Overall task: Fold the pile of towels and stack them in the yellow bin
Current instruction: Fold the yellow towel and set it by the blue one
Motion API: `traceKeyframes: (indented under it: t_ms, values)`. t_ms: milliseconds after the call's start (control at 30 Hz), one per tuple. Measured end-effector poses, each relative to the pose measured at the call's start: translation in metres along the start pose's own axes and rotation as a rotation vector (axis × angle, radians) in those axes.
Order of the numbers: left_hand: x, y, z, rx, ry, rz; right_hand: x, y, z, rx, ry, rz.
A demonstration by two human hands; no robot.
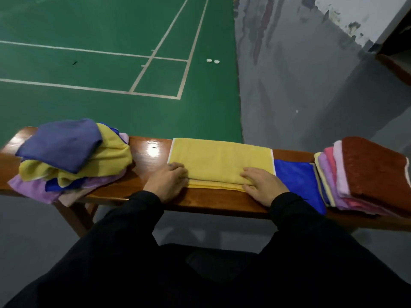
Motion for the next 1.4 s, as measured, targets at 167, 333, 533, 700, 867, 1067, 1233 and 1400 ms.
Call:
traceKeyframes:
  t_ms: [167,333,533,700,867,1067,1233,1400]
  values:
    - [-0.006,-0.013,-0.003,0.080,0.011,-0.010,-0.002,0.013,0.004,-0.041,0.060,0.174]
    - [-0.003,-0.009,-0.006,0.073,0.093,-0.080,-0.005,0.011,0.006,-0.011,0.220,0.128]
    - [-0.011,-0.005,0.002,0.102,0.385,-0.136,-0.015,0.013,0.016,-0.170,0.547,0.143]
    - [0.000,-0.009,0.024,0.197,0.243,-0.220,0.005,0.022,0.031,-0.208,0.367,0.229]
    - [-0.001,0.005,0.023,0.159,0.257,-0.168,0.009,0.003,0.029,-0.191,0.398,0.213]
    - [0.023,0.020,-0.019,-0.359,-0.021,-0.043,0.021,-0.038,-0.019,-0.012,0.073,0.162]
    - [0.036,0.007,-0.021,-0.462,-0.069,-0.084,0.051,-0.052,-0.025,0.099,-0.012,0.226]
    - [0.033,0.000,0.000,-0.504,-0.070,-0.094,0.055,-0.057,-0.018,0.065,0.016,0.237]
Point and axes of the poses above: each hand's wrist, its own z-axis away from the middle knuckle, its own x-axis out of the palm, y = z × x, the point moved 2 cm from there along -z, towards the middle knuckle, and after that the axes turned 4 degrees about -x, right-handed, at the moved point
